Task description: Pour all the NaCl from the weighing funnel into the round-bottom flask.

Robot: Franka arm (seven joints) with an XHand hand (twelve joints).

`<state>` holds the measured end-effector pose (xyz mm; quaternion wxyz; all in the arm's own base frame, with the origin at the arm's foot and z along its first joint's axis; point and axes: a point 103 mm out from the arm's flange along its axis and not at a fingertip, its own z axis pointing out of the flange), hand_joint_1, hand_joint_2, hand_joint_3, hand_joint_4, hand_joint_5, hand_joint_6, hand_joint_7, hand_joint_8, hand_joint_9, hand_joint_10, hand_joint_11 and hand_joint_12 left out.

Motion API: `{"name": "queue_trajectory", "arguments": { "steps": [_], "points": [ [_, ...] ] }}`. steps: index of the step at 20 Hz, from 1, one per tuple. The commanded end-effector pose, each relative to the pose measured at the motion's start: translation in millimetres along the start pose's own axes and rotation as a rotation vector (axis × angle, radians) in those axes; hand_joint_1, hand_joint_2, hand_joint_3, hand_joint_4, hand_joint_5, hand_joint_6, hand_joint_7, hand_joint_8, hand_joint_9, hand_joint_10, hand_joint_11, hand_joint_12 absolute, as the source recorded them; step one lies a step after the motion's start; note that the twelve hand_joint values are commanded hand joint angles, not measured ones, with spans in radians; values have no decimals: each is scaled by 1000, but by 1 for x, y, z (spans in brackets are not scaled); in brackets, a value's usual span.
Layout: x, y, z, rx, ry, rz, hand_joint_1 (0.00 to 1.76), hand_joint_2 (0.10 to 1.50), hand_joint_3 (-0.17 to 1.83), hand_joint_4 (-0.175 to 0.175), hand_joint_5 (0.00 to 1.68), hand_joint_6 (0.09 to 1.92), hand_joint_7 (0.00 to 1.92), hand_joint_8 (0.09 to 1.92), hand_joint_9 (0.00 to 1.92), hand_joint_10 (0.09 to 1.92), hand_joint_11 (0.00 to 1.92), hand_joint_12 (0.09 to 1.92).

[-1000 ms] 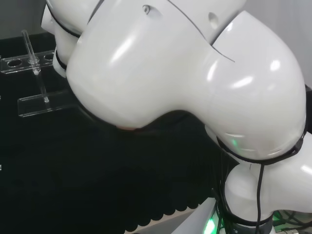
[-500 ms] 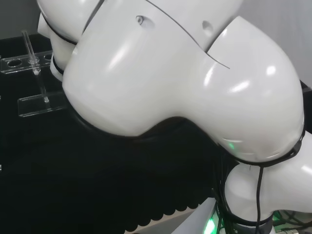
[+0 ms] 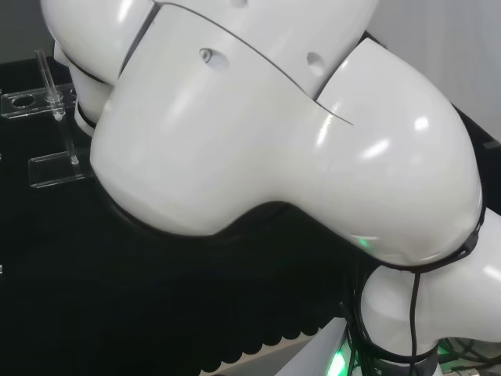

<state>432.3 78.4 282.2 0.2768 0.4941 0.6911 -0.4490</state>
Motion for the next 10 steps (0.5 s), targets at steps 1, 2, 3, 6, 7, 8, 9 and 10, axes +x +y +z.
{"name": "queue_trajectory", "arguments": {
  "steps": [1,2,3,6,7,8,9,10],
  "points": [
    [0,-2,-3,1,-21,7,1103,678,680,175,1193,822,372,634,716,532,346,1317],
    [1,-2,-4,3,-22,8,1103,678,680,175,1193,822,372,634,716,532,345,1318],
    [1,-2,-4,7,-24,13,1103,678,681,175,1193,823,372,634,716,532,345,1318],
    [2,-3,-6,12,-35,21,1103,678,681,175,1192,824,372,634,715,532,343,1318],
    [2,-3,-6,13,-37,21,1103,678,681,175,1192,824,372,634,715,532,343,1319],
    [3,-4,-7,14,-42,23,1103,678,681,175,1192,824,372,634,715,532,343,1319],
    [3,-4,-7,15,-46,23,1103,678,681,175,1192,825,372,634,715,533,342,1319],
    [3,-5,-8,17,-51,25,1103,678,681,175,1192,825,371,634,715,533,342,1319]
  ]
}}
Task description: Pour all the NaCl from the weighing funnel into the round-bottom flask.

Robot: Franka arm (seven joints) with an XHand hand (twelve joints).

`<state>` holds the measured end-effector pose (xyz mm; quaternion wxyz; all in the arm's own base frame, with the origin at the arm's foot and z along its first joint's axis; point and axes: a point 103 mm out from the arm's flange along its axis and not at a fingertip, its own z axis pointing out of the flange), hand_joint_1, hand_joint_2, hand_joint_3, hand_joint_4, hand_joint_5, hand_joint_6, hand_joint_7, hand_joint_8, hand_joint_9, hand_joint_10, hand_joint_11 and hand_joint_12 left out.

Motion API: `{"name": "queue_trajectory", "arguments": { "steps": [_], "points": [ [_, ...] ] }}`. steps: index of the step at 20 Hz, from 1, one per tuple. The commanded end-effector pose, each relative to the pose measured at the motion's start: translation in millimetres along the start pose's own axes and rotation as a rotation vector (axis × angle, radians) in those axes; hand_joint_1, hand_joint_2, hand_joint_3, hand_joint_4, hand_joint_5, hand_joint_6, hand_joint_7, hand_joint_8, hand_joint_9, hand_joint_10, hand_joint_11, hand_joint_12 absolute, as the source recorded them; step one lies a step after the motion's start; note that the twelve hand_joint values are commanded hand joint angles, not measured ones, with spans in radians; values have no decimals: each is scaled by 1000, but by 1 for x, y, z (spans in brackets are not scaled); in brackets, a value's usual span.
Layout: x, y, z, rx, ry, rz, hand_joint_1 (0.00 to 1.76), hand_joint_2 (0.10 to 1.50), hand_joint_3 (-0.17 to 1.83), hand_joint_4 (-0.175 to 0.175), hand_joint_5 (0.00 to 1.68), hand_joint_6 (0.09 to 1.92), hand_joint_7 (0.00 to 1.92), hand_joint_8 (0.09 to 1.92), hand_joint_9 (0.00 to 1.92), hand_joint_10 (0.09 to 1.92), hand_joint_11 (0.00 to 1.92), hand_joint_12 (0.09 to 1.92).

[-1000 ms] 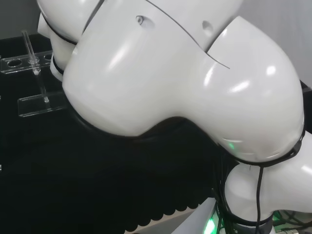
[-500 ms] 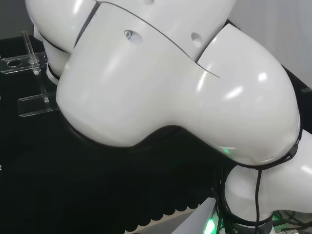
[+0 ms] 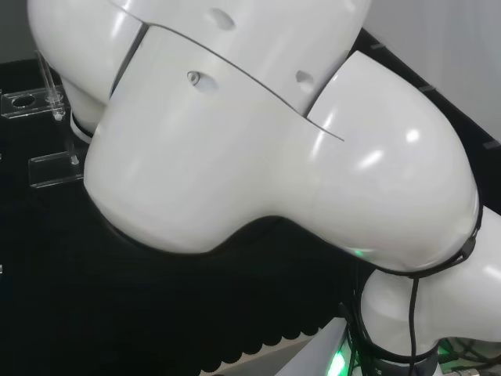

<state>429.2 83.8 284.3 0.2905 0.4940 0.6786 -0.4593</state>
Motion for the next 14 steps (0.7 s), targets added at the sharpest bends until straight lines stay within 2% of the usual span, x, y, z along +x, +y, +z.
{"name": "queue_trajectory", "arguments": {
  "steps": [1,14],
  "points": [
    [2,-2,-3,6,-22,6,1103,678,681,175,1192,825,371,634,715,533,342,1320],
    [2,-3,-14,-12,-144,22,1102,678,683,175,1190,829,372,634,716,534,343,1322]
  ]
}}
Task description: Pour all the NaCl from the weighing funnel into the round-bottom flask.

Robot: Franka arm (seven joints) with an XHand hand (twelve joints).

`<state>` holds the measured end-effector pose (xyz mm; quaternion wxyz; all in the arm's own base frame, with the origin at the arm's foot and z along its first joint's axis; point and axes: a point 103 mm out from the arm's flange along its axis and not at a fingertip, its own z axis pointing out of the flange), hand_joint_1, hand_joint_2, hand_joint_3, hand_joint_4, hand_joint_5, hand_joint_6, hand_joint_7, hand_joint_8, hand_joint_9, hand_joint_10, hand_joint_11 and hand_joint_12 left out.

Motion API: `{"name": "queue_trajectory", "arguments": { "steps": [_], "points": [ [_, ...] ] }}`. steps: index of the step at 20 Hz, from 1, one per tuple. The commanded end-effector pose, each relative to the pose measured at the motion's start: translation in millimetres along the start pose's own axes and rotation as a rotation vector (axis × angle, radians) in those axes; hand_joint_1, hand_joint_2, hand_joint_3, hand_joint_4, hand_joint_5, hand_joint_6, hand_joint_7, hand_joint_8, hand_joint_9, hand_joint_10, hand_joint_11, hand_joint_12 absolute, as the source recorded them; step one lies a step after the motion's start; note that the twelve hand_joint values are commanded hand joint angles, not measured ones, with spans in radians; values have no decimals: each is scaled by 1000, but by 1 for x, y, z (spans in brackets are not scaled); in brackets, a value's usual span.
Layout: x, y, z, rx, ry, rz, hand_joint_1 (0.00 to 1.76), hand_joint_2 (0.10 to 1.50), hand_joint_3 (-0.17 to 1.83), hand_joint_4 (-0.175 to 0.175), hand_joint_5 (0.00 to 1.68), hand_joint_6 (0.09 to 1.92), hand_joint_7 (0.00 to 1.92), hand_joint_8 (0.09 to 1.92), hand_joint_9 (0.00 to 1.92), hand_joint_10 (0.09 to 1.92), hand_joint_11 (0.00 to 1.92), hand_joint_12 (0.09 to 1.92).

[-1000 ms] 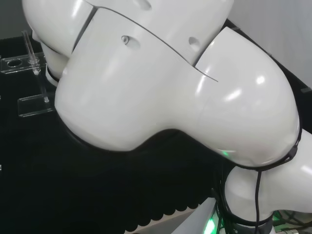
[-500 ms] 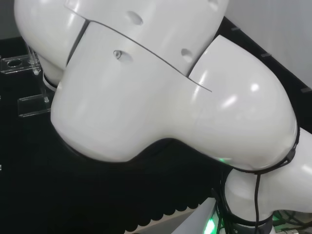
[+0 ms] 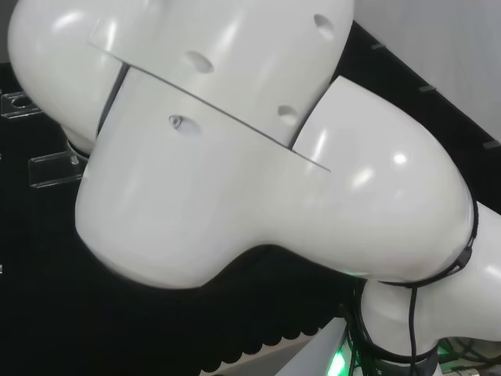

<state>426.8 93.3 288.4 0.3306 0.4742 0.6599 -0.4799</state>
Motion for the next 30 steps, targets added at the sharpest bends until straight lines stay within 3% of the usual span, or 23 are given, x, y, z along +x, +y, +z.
{"name": "queue_trajectory", "arguments": {
  "steps": [1,16,30],
  "points": [
    [1,-1,-5,-11,-43,4,1102,678,683,175,1190,829,372,634,716,535,343,1322],
    [4,-3,-12,-28,-123,15,1102,678,685,175,1188,833,381,636,721,537,345,1322],
    [0,-2,-10,-44,-52,18,1102,676,688,175,1188,835,388,636,723,538,347,1321]
  ]
}}
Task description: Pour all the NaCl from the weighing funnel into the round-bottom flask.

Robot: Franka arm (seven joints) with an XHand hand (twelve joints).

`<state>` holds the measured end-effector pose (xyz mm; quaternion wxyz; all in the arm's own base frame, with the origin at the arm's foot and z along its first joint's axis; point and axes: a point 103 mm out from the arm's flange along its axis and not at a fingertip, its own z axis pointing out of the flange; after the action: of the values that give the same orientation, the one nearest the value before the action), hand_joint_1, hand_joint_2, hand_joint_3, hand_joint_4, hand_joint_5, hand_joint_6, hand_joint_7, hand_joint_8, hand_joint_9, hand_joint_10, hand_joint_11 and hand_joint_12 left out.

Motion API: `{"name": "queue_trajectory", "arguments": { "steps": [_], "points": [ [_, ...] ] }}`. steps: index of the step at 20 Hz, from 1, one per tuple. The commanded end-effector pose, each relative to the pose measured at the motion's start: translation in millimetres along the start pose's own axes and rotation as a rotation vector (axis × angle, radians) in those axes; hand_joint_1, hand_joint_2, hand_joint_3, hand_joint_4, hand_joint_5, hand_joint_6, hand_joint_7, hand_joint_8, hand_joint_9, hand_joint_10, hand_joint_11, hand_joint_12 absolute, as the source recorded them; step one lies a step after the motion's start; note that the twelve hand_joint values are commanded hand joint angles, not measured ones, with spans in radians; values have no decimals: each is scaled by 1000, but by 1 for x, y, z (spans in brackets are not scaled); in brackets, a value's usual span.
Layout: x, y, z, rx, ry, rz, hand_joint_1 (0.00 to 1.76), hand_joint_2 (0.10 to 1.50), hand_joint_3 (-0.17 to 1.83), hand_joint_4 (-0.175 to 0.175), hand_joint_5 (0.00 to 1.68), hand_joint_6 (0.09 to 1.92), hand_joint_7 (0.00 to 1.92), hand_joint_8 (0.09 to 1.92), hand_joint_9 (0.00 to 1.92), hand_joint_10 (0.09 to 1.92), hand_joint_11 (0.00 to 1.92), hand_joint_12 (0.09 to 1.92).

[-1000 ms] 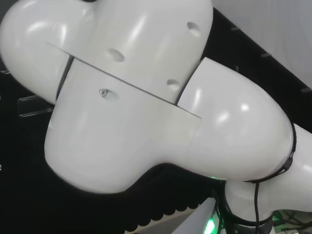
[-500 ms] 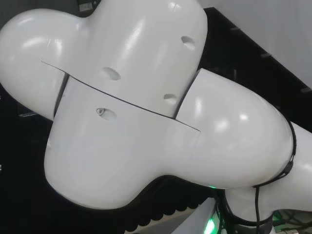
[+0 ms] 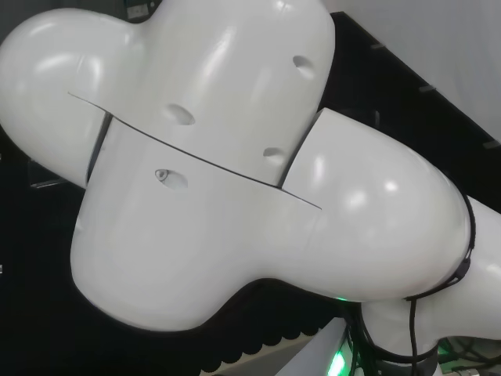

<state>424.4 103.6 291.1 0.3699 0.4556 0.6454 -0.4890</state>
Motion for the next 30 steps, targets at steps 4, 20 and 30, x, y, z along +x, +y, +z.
{"name": "queue_trajectory", "arguments": {
  "steps": [4,20,30],
  "points": [
    [-5,-1,1,-39,103,8,1102,676,689,175,1188,835,388,636,723,538,348,1321],
    [-10,8,14,5,314,17,1102,675,691,175,1188,836,390,634,725,539,360,1320],
    [-12,13,25,31,402,21,1102,674,693,175,1188,837,391,633,726,539,363,1318]
  ]
}}
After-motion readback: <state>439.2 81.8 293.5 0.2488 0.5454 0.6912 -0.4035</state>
